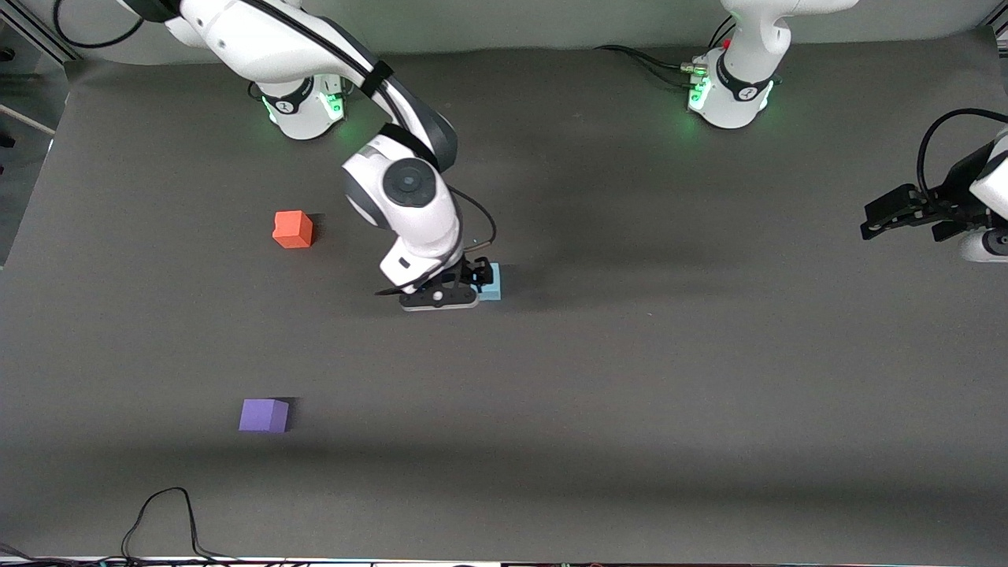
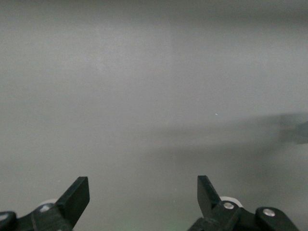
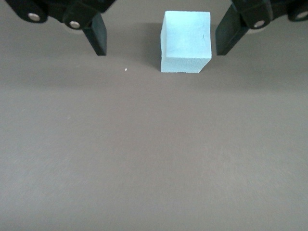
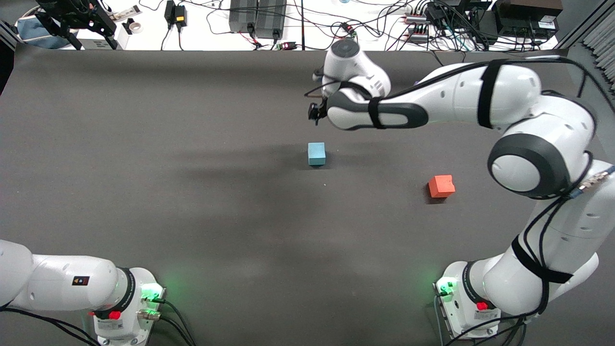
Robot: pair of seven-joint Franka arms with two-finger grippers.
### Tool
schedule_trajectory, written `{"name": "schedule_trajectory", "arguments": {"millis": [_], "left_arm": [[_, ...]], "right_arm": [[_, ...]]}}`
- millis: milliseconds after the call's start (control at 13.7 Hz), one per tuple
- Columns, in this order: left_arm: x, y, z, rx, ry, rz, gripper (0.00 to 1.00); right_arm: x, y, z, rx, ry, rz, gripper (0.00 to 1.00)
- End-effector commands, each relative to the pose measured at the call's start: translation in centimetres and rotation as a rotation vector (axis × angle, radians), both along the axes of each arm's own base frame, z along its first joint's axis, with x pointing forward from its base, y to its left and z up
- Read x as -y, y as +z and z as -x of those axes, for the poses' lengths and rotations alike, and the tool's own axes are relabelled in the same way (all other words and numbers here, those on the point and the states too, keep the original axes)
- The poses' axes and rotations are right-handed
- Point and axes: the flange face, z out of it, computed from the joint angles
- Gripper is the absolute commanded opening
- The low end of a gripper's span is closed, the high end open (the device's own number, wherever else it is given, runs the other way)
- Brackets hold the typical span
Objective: Place blue block between orange and purple blocks
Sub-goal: 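Reach the right gripper to the blue cube and grasp it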
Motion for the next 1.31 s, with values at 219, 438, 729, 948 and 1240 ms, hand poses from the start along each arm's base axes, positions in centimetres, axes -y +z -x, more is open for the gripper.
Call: {"name": "schedule_trajectory", "arguments": {"millis": [219, 438, 729, 948, 1240], "left_arm": [[1.4, 0.7, 1.1, 0.004, -0.059, -0.053, 1.00], [1.3, 0.6, 1.0, 0.005, -0.061, -0.053, 1.00], [1.4, 0.2, 0.9, 0.001, -0.066, -0.054, 1.00], [1.4, 0.1, 0.8, -0.002, -0.064, -0.053, 1.00], [1.2, 0.2, 0.9, 0.001, -0.061, -0.053, 1.00]], "right_arm": [[-2.7, -4.5, 1.5, 0.029, -0.024, 0.006, 1.00], [-3.6, -6.6, 2.7, 0.027, -0.026, 0.023, 1.00], [-4.9, -8.1, 4.2, 0.028, -0.040, -0.008, 1.00], [-4.6, -8.7, 4.6, 0.032, -0.027, 0.008, 0.96], [-4.5, -8.9, 4.8, 0.025, -0.046, 0.015, 0.62]]}}
